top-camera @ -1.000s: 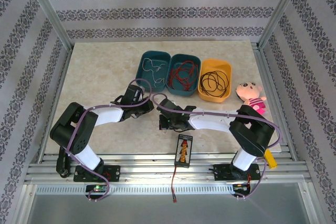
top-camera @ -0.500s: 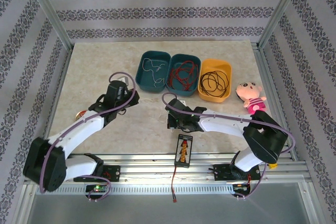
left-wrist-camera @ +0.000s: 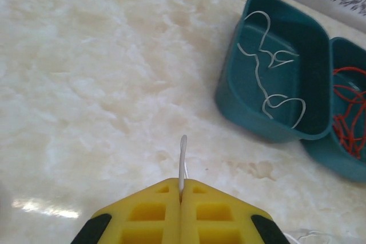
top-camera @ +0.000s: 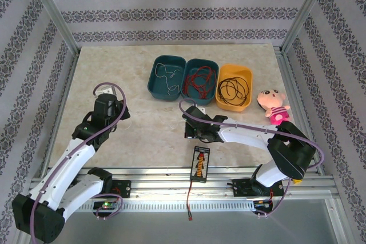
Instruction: Untangle the cables
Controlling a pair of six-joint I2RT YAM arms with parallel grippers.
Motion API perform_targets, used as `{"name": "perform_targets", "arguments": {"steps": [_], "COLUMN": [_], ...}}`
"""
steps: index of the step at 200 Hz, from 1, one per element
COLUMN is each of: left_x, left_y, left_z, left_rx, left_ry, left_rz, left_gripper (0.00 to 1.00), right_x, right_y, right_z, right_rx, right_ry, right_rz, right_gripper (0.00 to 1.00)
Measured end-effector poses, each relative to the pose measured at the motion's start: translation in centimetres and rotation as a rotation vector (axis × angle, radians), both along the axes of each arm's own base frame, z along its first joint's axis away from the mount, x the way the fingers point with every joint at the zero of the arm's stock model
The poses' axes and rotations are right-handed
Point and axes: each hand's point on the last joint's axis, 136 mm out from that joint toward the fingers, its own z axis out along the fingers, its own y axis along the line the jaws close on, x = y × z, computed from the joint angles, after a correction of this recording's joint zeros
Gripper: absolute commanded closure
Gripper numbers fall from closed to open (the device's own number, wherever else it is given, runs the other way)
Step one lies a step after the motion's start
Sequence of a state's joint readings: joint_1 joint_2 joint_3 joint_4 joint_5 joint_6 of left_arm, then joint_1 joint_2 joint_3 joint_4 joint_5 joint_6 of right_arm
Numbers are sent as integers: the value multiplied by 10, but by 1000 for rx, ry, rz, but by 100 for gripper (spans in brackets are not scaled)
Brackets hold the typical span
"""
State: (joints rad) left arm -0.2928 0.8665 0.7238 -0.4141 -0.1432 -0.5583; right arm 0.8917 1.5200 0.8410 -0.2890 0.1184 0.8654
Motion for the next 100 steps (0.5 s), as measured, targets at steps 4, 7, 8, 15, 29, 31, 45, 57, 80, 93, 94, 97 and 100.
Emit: {"name": "perform_targets", "arguments": {"steps": [4, 7, 8, 15, 29, 31, 45, 57, 80, 93, 94, 97, 100], "left_x": [0, -1, -1, -1, 0, 0, 1, 0, -3, -7, -7, -8, -9], "left_y": [1, 2, 3, 6, 11, 12, 18, 24, 36, 44, 45, 46, 48], "left_z": [0, 1, 1, 3, 9, 10, 18, 24, 38, 49, 49, 51, 55], "left_rx": [8, 13, 15, 26, 48, 52, 76, 98, 145, 168, 169, 173, 179], "left_ry": [2, 3, 3, 3, -2, -3, -14, -21, -39, -58, -60, -64, -71], "left_rz": [2, 4, 6, 12, 24, 26, 44, 60, 87, 108, 110, 114, 118], "left_gripper": [100, 100, 100, 100, 100, 100, 100, 100, 100, 100, 100, 100, 100], "right_x": [0, 0, 0, 0, -1, -1, -1, -1, -1, 0, 0, 0, 0], "right_y": [0, -1, -1, -2, -5, -6, -10, -13, -17, -18, -19, -18, -18], "right_z": [0, 0, 0, 0, -1, -1, -2, -3, -6, -6, -6, -6, -6], "right_rx": [0, -1, -1, -2, -4, -5, -9, -14, -21, -20, -20, -19, -18], "right_ry": [-1, -1, -1, -3, -3, -3, -4, -5, -1, -1, -1, -2, -3], "right_rz": [-1, -1, -1, -2, -6, -8, -16, -21, -29, -33, -34, -34, -34], "right_gripper": [100, 100, 100, 100, 100, 100, 100, 100, 100, 100, 100, 100, 100]}}
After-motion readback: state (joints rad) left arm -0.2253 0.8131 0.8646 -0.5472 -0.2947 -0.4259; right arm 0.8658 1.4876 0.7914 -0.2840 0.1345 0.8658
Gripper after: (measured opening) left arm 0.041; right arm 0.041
